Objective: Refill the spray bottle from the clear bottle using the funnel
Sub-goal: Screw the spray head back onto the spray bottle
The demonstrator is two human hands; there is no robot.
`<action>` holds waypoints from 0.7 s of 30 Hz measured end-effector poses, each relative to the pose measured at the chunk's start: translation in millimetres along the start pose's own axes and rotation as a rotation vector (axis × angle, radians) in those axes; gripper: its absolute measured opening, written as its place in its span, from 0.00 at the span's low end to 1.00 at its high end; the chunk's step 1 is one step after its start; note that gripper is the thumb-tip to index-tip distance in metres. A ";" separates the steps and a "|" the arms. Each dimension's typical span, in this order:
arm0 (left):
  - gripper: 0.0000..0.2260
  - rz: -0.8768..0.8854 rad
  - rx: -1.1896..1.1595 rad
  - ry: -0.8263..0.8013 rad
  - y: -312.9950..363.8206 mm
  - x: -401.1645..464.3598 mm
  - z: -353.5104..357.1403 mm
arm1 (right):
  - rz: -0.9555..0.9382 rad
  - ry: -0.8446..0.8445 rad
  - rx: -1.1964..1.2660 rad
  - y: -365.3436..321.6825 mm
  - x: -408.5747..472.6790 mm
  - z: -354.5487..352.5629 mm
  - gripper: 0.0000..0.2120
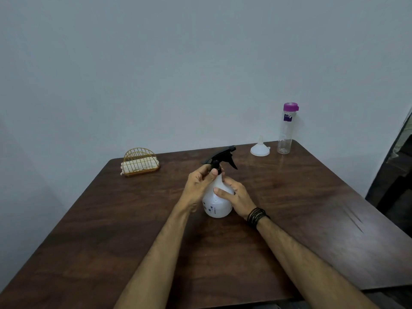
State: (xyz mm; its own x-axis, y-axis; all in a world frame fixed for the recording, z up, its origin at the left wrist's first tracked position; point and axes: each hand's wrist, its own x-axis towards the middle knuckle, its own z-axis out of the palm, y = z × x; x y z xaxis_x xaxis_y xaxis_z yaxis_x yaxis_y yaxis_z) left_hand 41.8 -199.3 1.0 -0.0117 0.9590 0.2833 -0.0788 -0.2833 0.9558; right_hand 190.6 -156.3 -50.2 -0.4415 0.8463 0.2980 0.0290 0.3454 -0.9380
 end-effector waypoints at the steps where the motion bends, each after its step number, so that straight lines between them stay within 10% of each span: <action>1: 0.18 0.002 0.011 0.008 -0.9 -0.7 1.0 | 0.001 0.004 0.004 -0.5 -0.4 -0.2 0.25; 12: 0.19 -0.036 0.057 -0.075 5.8 -2.1 -6.3 | 0.086 -0.065 0.112 -8.1 -4.9 -5.6 0.24; 21: 0.13 -0.098 0.320 -0.084 -14.0 -15.2 -2.2 | 0.127 0.178 0.172 -23.2 -13.4 -13.9 0.53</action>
State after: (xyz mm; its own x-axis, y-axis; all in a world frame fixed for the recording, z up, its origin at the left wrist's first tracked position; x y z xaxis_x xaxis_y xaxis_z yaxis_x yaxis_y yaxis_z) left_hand 40.9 -209.9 -16.9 0.0636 0.9813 0.1816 0.2413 -0.1917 0.9513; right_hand 208.3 -170.0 -30.0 -0.2792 0.9416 0.1880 -0.0856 0.1706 -0.9816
